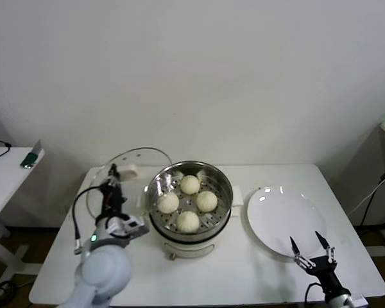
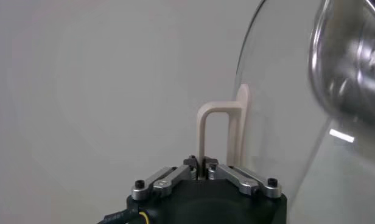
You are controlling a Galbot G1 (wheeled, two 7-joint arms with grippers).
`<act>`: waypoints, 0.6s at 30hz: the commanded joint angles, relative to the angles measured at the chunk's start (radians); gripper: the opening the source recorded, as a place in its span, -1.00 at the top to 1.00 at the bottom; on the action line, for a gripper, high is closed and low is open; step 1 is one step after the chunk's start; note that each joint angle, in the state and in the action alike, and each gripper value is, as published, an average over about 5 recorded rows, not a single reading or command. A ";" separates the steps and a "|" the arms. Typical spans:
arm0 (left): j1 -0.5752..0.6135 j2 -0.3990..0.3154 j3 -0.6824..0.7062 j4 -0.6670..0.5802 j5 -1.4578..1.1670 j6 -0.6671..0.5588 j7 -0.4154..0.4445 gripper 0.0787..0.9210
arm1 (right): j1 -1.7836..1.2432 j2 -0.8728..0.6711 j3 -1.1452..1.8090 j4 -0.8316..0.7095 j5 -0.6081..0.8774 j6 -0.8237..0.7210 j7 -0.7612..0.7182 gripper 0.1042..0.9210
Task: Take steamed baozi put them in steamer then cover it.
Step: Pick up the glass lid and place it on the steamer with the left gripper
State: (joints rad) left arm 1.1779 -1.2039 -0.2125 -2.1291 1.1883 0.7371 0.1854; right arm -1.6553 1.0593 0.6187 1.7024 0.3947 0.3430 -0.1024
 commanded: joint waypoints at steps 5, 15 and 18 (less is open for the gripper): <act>-0.091 -0.233 0.225 0.049 0.232 0.048 0.070 0.82 | 0.015 -0.003 -0.006 -0.009 0.000 -0.006 0.000 -0.76; -0.120 -0.362 0.307 0.179 0.355 0.045 0.071 0.82 | 0.017 -0.014 -0.002 -0.021 0.013 0.004 0.001 -0.76; -0.119 -0.377 0.316 0.207 0.383 0.040 0.069 0.82 | 0.017 -0.016 -0.003 -0.027 0.017 0.010 0.001 -0.76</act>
State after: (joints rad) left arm 1.0825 -1.4971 0.0429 -1.9821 1.4854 0.7370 0.2420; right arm -1.6410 1.0443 0.6159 1.6834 0.4058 0.3484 -0.1022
